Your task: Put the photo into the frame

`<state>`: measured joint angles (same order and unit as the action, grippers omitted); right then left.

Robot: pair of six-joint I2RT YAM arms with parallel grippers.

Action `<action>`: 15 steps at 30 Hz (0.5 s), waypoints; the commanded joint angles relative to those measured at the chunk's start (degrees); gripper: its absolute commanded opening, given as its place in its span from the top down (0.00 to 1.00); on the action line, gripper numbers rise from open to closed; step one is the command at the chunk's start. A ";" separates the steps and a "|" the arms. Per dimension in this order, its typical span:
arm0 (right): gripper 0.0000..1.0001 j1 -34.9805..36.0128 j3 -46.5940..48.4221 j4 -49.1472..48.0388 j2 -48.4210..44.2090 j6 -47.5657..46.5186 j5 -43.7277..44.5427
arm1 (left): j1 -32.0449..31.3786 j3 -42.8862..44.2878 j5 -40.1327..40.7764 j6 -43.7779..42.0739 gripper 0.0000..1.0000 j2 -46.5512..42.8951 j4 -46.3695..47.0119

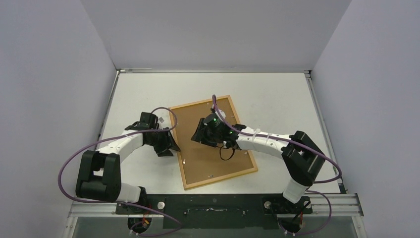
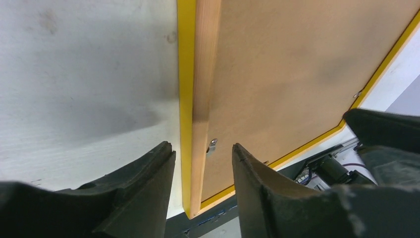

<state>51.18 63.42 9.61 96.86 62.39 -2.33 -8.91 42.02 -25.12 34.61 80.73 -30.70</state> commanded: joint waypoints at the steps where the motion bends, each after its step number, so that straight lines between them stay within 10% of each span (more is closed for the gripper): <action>1: 0.52 3.75 -1.85 -3.74 -1.52 1.20 0.08 | -1.01 -2.05 -0.47 2.39 0.60 -1.90 4.97; 15: 0.67 9.48 -7.46 -15.86 4.61 9.01 -0.61 | -2.25 -4.17 -1.72 0.39 0.80 2.00 6.48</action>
<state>59.61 55.24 -0.60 99.96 69.36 -3.07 -10.70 38.72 -26.30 35.77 82.28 -25.98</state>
